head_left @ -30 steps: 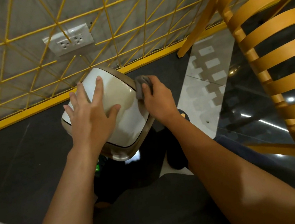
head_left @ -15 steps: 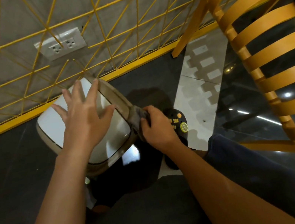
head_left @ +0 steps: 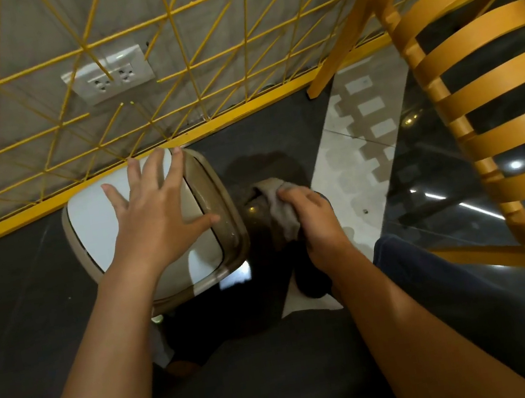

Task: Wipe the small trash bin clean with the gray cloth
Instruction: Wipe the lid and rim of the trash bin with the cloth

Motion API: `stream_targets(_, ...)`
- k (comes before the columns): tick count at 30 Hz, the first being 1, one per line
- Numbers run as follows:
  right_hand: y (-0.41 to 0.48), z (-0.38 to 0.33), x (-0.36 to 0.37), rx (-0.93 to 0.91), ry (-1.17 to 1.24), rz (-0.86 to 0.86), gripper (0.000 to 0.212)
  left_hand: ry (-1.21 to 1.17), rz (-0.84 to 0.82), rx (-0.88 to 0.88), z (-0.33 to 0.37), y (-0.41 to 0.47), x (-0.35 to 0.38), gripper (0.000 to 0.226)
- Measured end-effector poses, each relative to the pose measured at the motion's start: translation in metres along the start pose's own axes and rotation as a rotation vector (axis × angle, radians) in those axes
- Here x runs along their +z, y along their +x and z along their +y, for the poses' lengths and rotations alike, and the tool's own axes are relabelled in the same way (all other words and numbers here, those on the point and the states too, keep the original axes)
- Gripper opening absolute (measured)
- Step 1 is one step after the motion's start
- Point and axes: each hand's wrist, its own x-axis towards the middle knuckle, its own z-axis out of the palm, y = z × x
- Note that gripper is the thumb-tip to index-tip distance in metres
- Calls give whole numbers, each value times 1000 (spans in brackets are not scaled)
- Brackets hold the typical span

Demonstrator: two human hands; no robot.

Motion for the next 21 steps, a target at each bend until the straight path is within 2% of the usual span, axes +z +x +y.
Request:
stream_targets(3,3,-1,-5,-99,-348,-27,12,-20,9,-7,1,-1,0,109)
stream_targets(5,5,11,-1,-103,-526,-85,16,-38,28,-12,1,-1,-1,111)
stream_targets(8,6,35,6,-87,-578,-89,25,-53,43,-11,2,-2,0,111)
stream_targets(11,7,48,11,-167,-608,-13,19,-46,51,-9,2,-2,1,110)
stream_targets(18,21,27,31,-315,-755,-38,23,-33,65,4,4,-2,2,109)
stream_targets(21,26,20,38,-317,-814,-69,26,-40,72,4,3,-2,2,109)
